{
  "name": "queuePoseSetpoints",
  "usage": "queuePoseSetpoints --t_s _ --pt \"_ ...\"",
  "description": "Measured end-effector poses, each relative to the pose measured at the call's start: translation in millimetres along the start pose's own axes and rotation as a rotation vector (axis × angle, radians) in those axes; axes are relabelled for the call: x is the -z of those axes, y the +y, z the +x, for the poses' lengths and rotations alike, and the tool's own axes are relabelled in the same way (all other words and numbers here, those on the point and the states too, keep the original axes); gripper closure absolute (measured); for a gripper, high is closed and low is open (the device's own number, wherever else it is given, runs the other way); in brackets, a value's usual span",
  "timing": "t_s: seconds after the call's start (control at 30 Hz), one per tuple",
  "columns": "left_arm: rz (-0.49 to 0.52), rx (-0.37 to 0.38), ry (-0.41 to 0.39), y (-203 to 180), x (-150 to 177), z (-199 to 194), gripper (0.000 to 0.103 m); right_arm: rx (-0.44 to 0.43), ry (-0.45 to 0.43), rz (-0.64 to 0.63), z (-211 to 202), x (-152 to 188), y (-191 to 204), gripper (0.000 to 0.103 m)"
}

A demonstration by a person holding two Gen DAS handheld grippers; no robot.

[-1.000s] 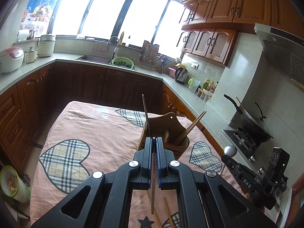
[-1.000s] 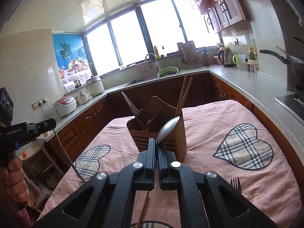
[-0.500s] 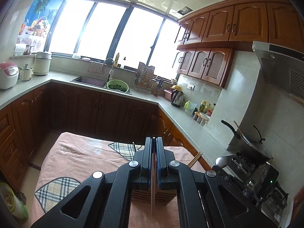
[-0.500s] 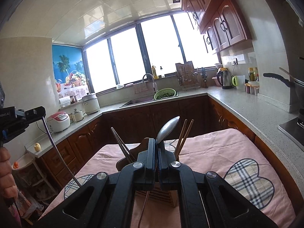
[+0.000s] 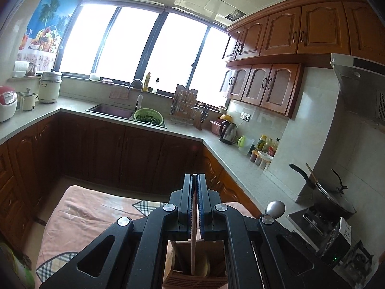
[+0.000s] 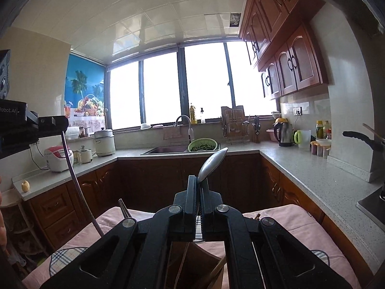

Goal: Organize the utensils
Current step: 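Lower the spoon and chopstick into the holder and open both grippers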

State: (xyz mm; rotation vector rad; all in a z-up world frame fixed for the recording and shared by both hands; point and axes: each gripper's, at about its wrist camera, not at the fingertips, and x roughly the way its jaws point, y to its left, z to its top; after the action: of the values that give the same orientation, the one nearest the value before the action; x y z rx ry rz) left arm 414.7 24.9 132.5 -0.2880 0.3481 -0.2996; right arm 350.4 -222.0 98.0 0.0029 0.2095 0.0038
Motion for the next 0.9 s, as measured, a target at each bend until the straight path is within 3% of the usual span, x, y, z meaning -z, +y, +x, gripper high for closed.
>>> queuePoseSetpoints --t_s 0.33,0.63,0.9 --pt "-0.042 -0.040 0.044 13.4 25.8 51.3 0.101 -0.006 0.020 -0.057 18.0 42.5 11.3 0.101" --pt "-0.033 -0.051 0.113 11.5 51.2 71.4 0.101 -0.057 0.090 -0.046 16.2 63.5 11.5 0.101" --pt "-0.029 -0.060 0.143 18.7 50.1 76.6 0.101 -0.094 0.167 -0.017 11.8 76.2 4.1 0.101"
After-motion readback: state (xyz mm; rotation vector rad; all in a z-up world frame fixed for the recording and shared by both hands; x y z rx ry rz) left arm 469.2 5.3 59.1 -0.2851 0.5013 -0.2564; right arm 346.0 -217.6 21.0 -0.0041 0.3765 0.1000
